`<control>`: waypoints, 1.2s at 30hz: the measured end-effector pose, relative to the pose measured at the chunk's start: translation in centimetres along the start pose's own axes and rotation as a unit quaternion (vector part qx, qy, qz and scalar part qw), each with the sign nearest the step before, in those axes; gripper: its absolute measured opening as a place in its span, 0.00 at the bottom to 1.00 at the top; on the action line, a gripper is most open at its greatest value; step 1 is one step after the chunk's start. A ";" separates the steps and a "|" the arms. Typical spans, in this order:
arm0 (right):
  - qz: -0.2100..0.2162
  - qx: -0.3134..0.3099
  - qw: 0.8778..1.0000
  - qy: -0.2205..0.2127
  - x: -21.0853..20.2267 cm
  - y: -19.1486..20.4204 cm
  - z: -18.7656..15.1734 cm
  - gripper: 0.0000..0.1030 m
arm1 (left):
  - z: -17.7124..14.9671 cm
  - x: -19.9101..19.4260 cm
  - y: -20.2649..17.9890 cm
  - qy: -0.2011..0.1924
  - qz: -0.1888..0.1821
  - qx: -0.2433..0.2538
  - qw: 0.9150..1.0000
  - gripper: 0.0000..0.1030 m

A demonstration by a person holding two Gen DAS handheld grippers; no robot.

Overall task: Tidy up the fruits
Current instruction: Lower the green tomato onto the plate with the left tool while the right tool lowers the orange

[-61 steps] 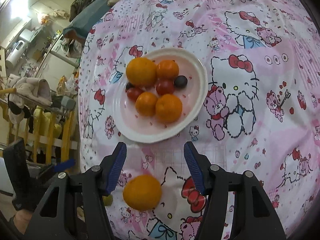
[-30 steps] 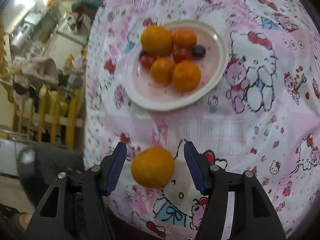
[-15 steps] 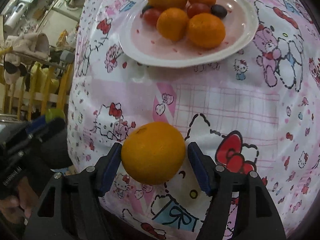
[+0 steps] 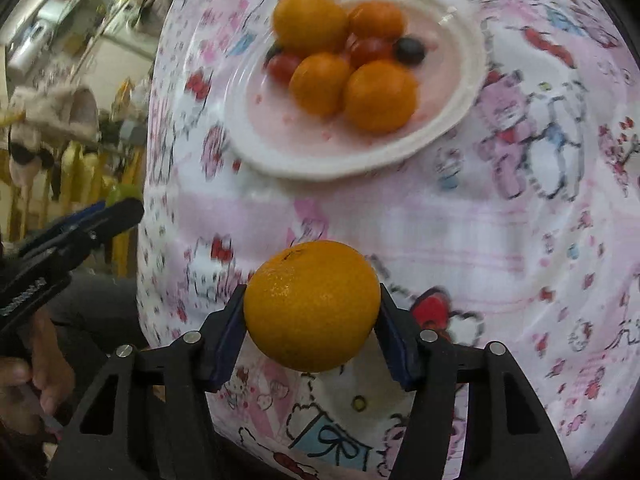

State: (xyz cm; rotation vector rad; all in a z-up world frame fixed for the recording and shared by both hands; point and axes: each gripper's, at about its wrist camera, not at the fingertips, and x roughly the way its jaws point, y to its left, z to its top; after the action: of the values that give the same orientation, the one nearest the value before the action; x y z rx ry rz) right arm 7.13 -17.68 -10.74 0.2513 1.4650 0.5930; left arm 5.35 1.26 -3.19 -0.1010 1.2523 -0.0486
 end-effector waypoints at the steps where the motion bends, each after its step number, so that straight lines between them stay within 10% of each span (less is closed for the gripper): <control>1: 0.002 0.007 1.000 -0.008 -0.5 -0.4 0.4 0.60 | 0.6 0.1 -0.1 -0.002 0.000 0.003 1.000 0.22; 13: 0.009 0.072 0.991 -0.115 -7.1 -5.2 6.4 0.60 | 6.2 3.7 -1.9 -0.007 0.000 0.041 0.999 0.22; 36: -0.003 0.059 0.995 -0.086 -1.7 -5.7 11.9 0.61 | 7.3 8.1 -3.6 0.020 -0.051 0.064 0.996 0.23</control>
State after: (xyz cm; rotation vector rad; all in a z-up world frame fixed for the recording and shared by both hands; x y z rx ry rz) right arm 19.97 -21.05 -10.82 0.3815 1.3355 0.4696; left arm 14.89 -2.70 -8.26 -0.0526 1.2806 -0.2190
